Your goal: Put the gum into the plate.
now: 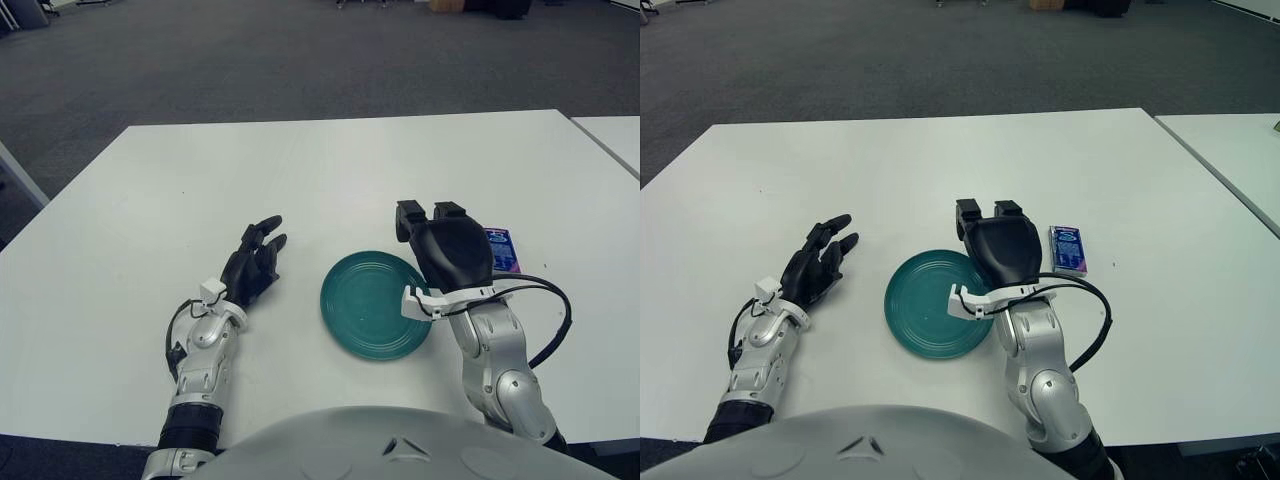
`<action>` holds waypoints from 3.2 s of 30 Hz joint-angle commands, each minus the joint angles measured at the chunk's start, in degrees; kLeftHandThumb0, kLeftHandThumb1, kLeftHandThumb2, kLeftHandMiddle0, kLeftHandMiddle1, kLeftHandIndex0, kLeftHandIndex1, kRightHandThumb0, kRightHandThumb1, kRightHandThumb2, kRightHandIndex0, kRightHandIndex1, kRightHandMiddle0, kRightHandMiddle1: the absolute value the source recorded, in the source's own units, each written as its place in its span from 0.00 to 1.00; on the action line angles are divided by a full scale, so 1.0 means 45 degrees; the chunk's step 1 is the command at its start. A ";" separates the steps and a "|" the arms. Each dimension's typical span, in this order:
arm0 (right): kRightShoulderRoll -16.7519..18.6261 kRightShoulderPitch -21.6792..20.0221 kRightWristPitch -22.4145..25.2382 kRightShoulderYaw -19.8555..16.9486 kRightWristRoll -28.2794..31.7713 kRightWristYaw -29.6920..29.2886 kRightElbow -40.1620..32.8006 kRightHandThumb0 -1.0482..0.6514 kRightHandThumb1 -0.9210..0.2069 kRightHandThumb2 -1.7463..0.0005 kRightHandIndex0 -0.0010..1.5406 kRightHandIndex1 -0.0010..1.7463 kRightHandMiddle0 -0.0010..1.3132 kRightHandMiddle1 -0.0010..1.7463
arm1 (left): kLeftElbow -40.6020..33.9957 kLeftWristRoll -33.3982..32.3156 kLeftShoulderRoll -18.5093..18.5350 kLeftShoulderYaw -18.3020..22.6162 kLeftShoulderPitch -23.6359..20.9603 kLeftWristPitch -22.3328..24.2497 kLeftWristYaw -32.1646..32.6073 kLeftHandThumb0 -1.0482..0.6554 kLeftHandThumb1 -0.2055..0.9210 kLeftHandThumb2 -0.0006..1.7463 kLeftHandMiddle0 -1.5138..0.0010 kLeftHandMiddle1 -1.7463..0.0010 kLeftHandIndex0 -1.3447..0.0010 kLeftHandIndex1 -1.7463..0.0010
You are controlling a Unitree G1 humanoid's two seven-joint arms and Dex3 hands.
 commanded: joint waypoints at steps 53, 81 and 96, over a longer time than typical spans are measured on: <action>-0.4007 -0.0541 0.0220 -0.5464 0.5073 0.1752 0.3081 0.09 0.00 0.64 0.16 0.19 0.00 0.44 | 0.0166 -0.0045 0.0077 0.0043 0.0268 0.0189 -0.0189 0.13 1.00 0.40 0.86 0.68 1.00 0.56; -0.7679 -0.1553 -0.0663 -0.4594 0.6315 0.4517 0.5674 0.00 0.00 0.51 0.06 0.00 0.00 0.03 | 0.0843 0.0109 0.0599 0.0005 0.0142 -0.0196 -0.0826 0.07 1.00 0.49 0.88 0.85 1.00 0.72; -0.8990 -0.3103 -0.1143 -0.3936 0.6640 0.6017 0.6020 0.00 0.00 0.50 0.01 0.00 0.00 0.00 | 0.2425 -0.0027 0.0610 0.0097 -0.0172 -0.2108 -0.1515 0.02 1.00 0.51 0.94 0.93 1.00 0.87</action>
